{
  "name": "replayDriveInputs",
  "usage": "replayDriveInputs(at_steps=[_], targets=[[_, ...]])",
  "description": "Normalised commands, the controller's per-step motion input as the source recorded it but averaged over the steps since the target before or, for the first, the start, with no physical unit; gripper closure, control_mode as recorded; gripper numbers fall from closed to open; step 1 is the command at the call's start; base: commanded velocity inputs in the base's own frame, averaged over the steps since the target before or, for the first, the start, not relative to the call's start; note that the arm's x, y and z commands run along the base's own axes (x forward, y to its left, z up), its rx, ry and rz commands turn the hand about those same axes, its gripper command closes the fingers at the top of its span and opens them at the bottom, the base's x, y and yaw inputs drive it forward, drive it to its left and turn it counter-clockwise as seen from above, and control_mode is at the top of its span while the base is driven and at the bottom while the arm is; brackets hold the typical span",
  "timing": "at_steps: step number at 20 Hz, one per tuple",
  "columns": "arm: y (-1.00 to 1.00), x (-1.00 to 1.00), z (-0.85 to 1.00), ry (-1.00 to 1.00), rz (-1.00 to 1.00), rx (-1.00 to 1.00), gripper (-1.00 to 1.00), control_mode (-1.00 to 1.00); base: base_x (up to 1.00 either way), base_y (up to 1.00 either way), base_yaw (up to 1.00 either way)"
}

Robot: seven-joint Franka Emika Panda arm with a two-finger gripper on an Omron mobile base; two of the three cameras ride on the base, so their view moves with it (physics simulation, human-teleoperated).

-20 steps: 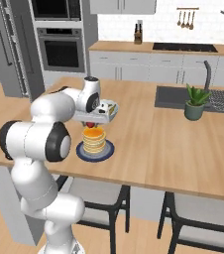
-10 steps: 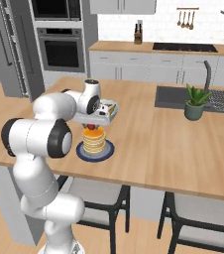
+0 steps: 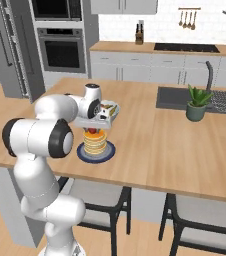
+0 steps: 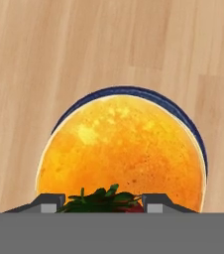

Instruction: Take the strawberry from the fridge and place it on top of the pancake, located on the dining counter.

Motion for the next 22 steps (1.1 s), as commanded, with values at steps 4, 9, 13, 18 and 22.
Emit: replayDriveInputs(at_steps=[4, 9, 13, 18, 22], targets=[[0.00, 0.00, -0.14, 0.00, 0.00, 0.00, 1.00, -1.00, 0.00, 0.00, 0.00], [0.00, 0.00, -0.15, 0.00, 0.00, 0.00, 1.00, -1.00, 0.00, 0.00, 0.00], [0.00, -0.01, -0.14, -0.01, 0.00, -0.01, -1.00, -1.00, 0.00, 0.00, 0.00], [0.00, -0.20, 0.00, -0.07, 0.00, -0.01, -1.00, -1.00, 0.00, 0.00, 0.00], [0.00, -0.66, 0.25, -0.18, 0.00, -0.02, -1.00, -1.00, 0.00, 0.00, 0.00]])
